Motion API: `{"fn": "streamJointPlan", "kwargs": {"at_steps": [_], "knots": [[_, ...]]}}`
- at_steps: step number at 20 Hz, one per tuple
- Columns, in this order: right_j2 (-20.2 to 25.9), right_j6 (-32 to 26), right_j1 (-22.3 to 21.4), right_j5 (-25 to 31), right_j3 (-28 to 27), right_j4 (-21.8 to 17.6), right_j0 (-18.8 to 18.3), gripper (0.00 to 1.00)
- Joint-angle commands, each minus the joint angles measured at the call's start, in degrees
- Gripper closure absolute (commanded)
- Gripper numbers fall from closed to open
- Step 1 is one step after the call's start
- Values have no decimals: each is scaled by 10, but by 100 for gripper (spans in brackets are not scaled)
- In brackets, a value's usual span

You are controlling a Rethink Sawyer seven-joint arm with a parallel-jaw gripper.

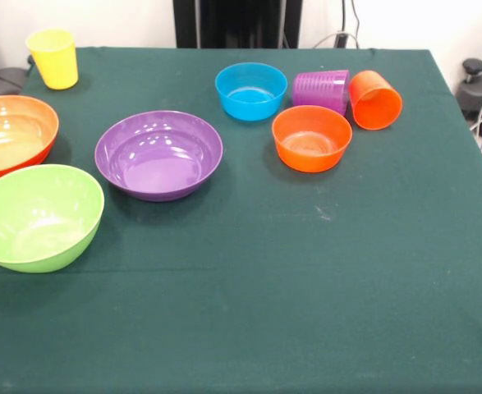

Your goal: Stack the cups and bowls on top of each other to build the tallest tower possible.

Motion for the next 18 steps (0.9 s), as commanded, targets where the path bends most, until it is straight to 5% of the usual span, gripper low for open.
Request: {"fn": "streamJointPlan", "kwargs": {"at_steps": [1,6,18], "knots": [[56,-34,-9,-17,53,49,-21,0],[60,-69,-47,-39,92,55,-37,0],[93,-224,-75,25,157,24,-83,0]]}}
